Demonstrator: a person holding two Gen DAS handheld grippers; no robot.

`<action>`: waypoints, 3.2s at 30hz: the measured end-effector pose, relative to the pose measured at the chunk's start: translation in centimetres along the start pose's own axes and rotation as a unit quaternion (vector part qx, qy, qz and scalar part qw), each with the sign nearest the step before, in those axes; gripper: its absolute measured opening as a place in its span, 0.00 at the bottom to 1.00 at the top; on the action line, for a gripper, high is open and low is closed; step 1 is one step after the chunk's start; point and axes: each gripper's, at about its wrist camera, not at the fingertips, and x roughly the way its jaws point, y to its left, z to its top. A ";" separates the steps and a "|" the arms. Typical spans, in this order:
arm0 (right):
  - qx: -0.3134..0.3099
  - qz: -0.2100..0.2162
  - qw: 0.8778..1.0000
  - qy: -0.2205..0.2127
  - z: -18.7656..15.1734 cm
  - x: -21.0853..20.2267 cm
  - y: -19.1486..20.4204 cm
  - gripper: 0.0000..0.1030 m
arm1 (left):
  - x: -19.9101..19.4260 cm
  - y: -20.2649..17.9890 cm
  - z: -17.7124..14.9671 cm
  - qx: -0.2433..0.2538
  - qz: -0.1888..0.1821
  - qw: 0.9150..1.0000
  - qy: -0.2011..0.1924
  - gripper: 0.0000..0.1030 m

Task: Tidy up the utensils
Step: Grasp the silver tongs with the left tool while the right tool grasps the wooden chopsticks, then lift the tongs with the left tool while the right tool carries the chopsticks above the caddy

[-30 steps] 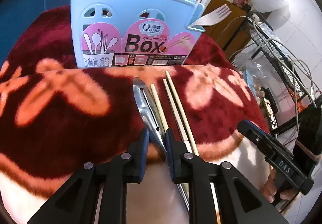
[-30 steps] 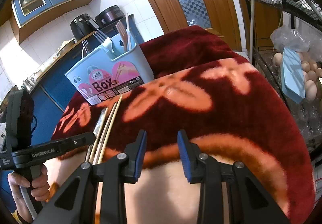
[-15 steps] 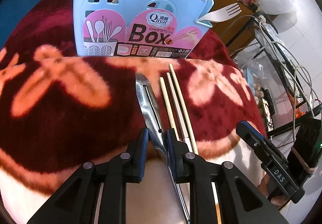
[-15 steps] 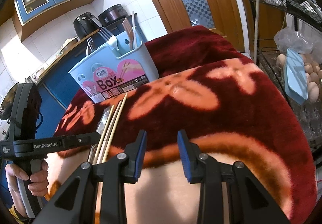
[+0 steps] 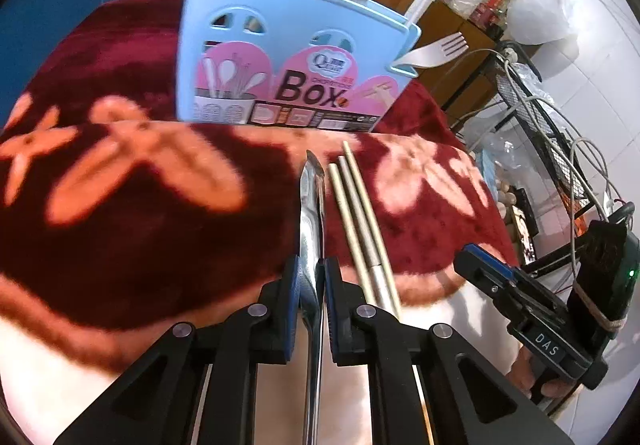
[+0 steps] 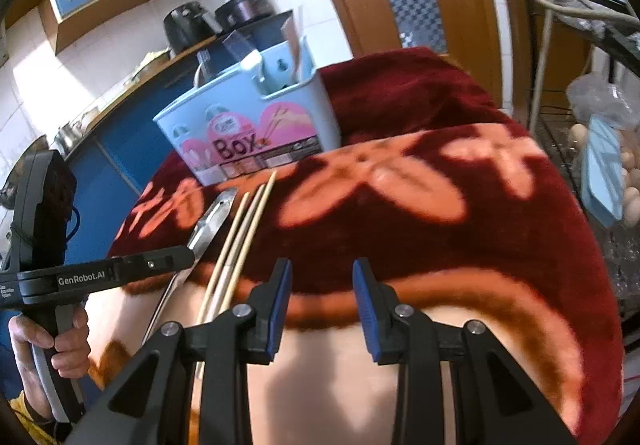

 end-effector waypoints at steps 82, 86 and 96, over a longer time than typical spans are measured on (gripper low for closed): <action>-0.043 0.112 0.988 0.102 5.4 4.2 3.7 0.06 | -7.6 3.9 2.4 -0.013 -0.044 0.989 -0.142 0.09; -0.065 0.110 0.991 0.029 6.6 2.4 4.7 0.06 | -8.3 3.7 4.0 -0.016 -0.044 0.984 -0.170 0.09; -0.073 0.110 0.988 -0.077 10.0 1.3 5.8 0.06 | -10.2 2.4 9.8 0.006 -0.030 0.968 -0.249 0.09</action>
